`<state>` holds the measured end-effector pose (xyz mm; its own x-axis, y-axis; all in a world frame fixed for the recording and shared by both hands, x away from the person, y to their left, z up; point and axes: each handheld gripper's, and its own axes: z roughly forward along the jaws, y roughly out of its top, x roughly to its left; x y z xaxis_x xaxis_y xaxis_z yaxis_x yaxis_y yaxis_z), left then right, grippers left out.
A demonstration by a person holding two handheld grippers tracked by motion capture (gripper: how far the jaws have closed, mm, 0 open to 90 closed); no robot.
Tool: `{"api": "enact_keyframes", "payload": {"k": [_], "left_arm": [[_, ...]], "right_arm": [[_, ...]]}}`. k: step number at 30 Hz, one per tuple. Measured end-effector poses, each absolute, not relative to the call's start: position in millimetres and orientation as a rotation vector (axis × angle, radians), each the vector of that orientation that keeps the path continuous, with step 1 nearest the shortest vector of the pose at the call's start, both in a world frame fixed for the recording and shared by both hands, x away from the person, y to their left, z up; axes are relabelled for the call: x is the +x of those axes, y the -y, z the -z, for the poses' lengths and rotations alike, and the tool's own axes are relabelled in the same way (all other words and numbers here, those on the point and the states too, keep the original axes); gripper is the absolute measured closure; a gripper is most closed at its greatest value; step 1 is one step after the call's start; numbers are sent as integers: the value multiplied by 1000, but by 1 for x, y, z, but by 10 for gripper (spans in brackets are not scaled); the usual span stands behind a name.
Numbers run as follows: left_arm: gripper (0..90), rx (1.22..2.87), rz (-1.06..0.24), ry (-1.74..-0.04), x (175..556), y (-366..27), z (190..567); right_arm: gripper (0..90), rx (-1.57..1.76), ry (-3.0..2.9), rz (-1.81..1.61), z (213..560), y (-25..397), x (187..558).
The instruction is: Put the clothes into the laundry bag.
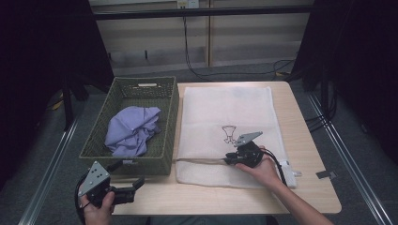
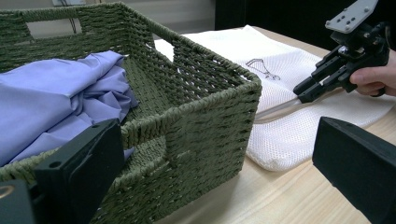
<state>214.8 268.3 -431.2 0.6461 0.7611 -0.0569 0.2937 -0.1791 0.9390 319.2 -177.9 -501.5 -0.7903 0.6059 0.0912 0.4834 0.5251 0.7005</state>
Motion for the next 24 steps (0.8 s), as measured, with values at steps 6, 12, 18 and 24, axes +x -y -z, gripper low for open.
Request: {"api": "enact_keyframes", "payload": {"k": [6, 12, 18, 24], "left_arm": [[23, 1761, -522, -852, 216, -268, 431], [24, 1748, -532, -857, 216, -269, 431], [25, 1741, -527, -845, 216, -271, 430], [25, 1749, -530, -855, 217, -270, 431]], "right_arm": [[878, 945, -2585, -1121, 502, 179, 320], [887, 971, -2600, -1131, 502, 180, 322], [890, 992, -2587, -1149, 497, 181, 324], [890, 977, -2568, -1184, 490, 185, 324]]}}
